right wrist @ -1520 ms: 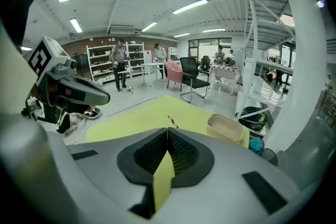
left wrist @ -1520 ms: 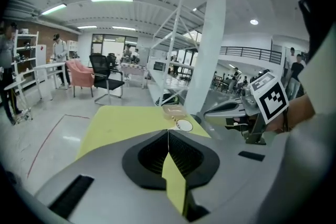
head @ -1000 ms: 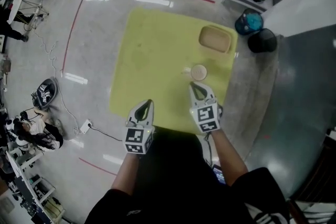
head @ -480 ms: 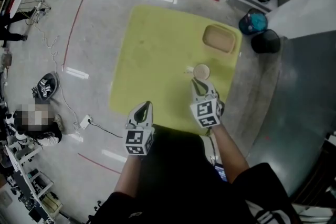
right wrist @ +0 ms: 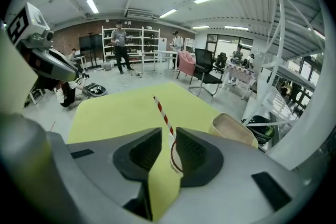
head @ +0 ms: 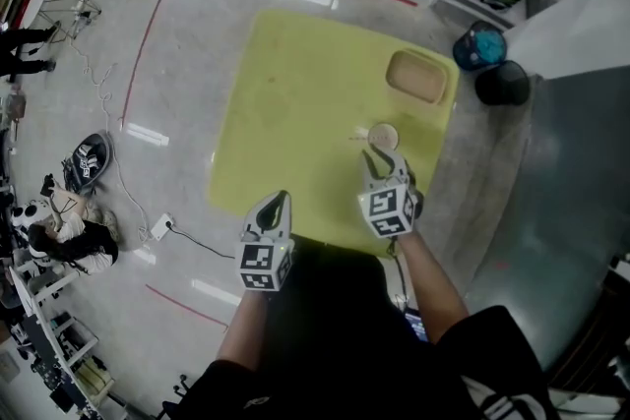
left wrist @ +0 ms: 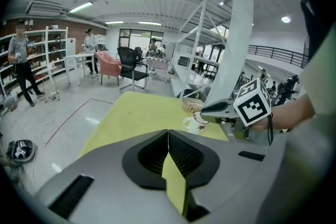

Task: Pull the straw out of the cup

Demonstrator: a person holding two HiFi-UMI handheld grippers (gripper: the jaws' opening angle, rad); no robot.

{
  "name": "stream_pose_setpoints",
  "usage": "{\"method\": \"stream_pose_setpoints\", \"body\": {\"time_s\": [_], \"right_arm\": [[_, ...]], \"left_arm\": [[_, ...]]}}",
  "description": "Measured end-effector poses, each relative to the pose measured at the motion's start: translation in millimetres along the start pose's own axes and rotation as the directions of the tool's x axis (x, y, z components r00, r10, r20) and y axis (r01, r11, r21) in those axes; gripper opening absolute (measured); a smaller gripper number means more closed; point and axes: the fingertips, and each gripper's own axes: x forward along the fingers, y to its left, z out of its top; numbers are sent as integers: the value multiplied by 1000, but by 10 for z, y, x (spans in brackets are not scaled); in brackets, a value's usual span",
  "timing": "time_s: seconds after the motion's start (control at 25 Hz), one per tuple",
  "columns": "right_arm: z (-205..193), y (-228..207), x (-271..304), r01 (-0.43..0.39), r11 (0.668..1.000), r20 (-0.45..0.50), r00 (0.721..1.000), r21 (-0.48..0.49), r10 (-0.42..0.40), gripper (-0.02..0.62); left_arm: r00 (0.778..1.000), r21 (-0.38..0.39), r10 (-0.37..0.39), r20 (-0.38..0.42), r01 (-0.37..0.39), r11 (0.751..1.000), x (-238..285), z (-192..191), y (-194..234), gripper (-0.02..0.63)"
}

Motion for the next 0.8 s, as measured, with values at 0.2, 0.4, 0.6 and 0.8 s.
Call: {"method": "stream_pose_setpoints", "body": {"time_s": [0.2,0.4,0.6,0.8], "right_arm": [[-62,17,97,-5,1000,-27,1000,-24,4,118],[-51,-27,195,-1,999,-41,999,-33,-1,126],[-40,-73,281,17,998,-60,998,-63,-21,140],[-135,-100,393,9,996,-99,995,-87,-18,169]], "left_arm": [[1000,-2,3,0,-3,1000,-4,3,-1,44],[1000,-10,5,10,-5,1000,1,44,7,44],[1000,-16,7,9,-7,1000,-13,0,46,44],[1000,-22,10,28,-9,1000,17,21,60,44]]}}
